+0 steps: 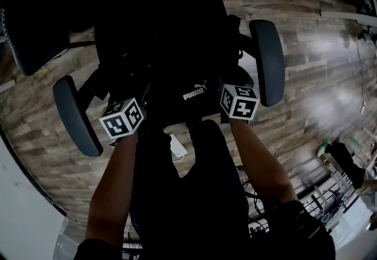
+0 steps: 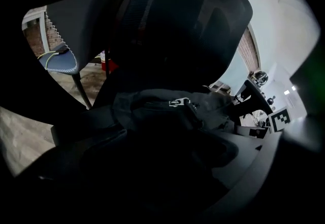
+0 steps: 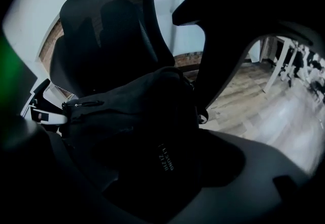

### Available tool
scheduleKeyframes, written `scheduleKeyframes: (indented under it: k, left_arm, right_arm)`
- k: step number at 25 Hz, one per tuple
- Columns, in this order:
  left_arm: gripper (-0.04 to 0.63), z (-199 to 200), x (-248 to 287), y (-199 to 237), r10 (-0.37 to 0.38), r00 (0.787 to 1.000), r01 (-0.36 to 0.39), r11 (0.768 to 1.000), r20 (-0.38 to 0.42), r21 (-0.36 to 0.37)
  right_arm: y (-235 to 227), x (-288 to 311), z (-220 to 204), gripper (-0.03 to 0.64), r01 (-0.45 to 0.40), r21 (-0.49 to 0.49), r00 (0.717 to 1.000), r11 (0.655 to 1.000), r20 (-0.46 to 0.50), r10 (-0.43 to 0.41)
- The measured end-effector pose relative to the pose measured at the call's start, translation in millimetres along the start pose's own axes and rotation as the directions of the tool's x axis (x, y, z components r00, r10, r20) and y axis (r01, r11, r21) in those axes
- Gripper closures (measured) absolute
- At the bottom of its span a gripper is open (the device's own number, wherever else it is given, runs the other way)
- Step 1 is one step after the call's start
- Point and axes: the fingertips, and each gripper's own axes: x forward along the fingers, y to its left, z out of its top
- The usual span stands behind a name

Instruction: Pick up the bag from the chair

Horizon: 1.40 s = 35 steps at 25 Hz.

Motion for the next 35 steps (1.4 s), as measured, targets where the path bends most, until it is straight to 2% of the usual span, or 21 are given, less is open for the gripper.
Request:
scheduleKeyframes:
  k: [3,11,14,17,19,20,21,22,25,27,29,33,35]
  left_arm:
    - [0.127,0,5,3,-0.017,1.0,0.017,0.999,-0.012,-0.028]
    - [0.126,4,13,4,-0.062,0.998,0.062,0.998,0.0,-0.03]
    - [0.127,4,14,3,-0.089,0.996,0.089,0.996,0.001,-0.029]
    - [0.133,3,15,2,-0.119,0.993,0.118,0.992,0.0,-0.048]
    - [0.193,5,16,-7,-0.133,0.991,0.134,0.99,0.02,-0.054]
    - [0.267,7,17,-12,-0.127,0.991,0.129,0.99,0.036,-0.052]
    - [0.298,9,17,-15,-0.11,0.993,0.113,0.992,0.053,-0.051]
    - [0.316,10,16,-16,-0.09,0.994,0.094,0.994,0.067,-0.056]
    - [0.358,12,13,-17,-0.064,0.995,0.07,0.995,0.076,-0.071]
    - [0.427,14,11,-21,-0.055,0.996,0.058,0.998,0.065,-0.039]
    - [0.467,16,8,-24,-0.041,0.998,0.042,0.999,0.055,-0.013]
    - [0.508,25,-2,-30,-0.052,0.995,0.048,0.998,0.085,0.047]
    - [0.515,31,-11,-33,-0.057,0.992,0.052,0.997,0.109,0.053]
  right_arm:
    - [-5,7,0,0.201,-0.022,0.034,1.0,0.999,0.0,0.022]
    - [2,14,1,0.207,-0.072,0.084,0.997,0.994,-0.002,0.072]
    - [11,13,5,0.291,-0.093,0.035,0.996,0.995,0.003,0.093]
    - [16,11,7,0.33,-0.085,0.03,0.996,0.996,0.007,0.085]
    - [16,8,10,0.38,-0.056,0.028,0.998,0.998,0.024,0.056]
    - [16,6,14,0.429,-0.048,0.019,0.998,0.999,0.037,0.047]
    - [18,4,18,0.478,-0.048,0.008,0.998,0.999,0.049,0.048]
    - [22,3,21,0.498,-0.054,-0.004,0.997,0.999,0.056,0.054]
    - [30,1,23,0.514,-0.069,-0.036,0.996,0.997,0.054,0.07]
    - [34,0,25,0.521,-0.074,-0.058,0.996,0.996,0.053,0.077]
    - [36,-3,26,0.526,-0.08,-0.073,0.995,0.994,0.053,0.084]
    - [41,-11,24,0.541,-0.054,-0.104,0.997,0.993,0.055,0.06]
    - [45,-18,25,0.549,-0.041,-0.1,0.997,0.994,0.057,0.047]
